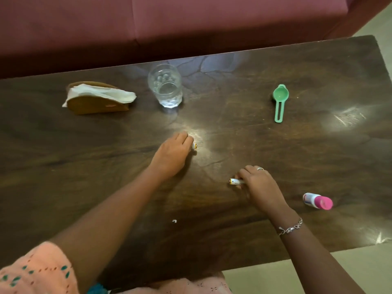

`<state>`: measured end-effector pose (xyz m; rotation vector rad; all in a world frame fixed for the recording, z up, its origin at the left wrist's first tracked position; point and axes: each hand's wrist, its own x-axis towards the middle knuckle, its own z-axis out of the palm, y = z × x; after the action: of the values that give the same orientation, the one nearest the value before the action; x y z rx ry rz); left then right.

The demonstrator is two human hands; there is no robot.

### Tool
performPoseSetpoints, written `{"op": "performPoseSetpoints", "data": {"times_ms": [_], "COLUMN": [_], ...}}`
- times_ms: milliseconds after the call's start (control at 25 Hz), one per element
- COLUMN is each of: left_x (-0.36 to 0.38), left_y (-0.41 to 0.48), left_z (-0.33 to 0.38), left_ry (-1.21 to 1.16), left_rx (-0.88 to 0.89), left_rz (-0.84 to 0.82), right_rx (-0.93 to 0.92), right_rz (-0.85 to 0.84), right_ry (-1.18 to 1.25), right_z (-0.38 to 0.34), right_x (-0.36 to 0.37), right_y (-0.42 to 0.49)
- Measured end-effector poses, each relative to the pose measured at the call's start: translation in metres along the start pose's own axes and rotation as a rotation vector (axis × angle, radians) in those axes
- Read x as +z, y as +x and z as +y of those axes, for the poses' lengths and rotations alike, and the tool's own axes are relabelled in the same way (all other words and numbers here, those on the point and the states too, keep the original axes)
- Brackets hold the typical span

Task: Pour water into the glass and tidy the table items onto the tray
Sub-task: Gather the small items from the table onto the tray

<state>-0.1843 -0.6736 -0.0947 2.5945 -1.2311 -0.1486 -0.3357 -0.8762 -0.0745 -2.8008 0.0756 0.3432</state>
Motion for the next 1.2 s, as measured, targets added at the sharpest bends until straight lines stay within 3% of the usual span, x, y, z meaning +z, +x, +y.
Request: {"op": "performPoseSetpoints", "data": {"times_ms": [120,480,840,920,1040,1200], "left_x": [-0.018,-0.092,-0.166,-0.173,-0.165,-0.144], "left_y": [-0.049,-0.204,-0.369,-0.397,-0.416,-0.411], "left_z": [-0.031,-0.154,-0.298,-0.329,-0.358,-0.369], "left_ry": [0.017,0.157,0.244,0.313,0.352,0.180], "left_rx": [-0.025,-0.230,-0.671,-0.677,-0.599,-0.708], "left_rz": [0.051,0.001,0.169,0.080,-0.187,-0.444], "right_rx": [-0.034,-0.252,-0.359,-0.376,-0.401,-0.424], "right_rz": [-0.023,-0.038,-0.136,-0.155,-0.179,-0.221], "right_ry": [0.005,0.108,0.118,0.143,0.186,0.177], "right_z": [-0.046,-0.221,-0.364,-0.393,-0.427,-0.457], "right_x": [0.005,0.034,0.076,0.082,0.091,0.097], "right_y": [0.011,0.067,0.124,0.132,0.142,0.154]}}
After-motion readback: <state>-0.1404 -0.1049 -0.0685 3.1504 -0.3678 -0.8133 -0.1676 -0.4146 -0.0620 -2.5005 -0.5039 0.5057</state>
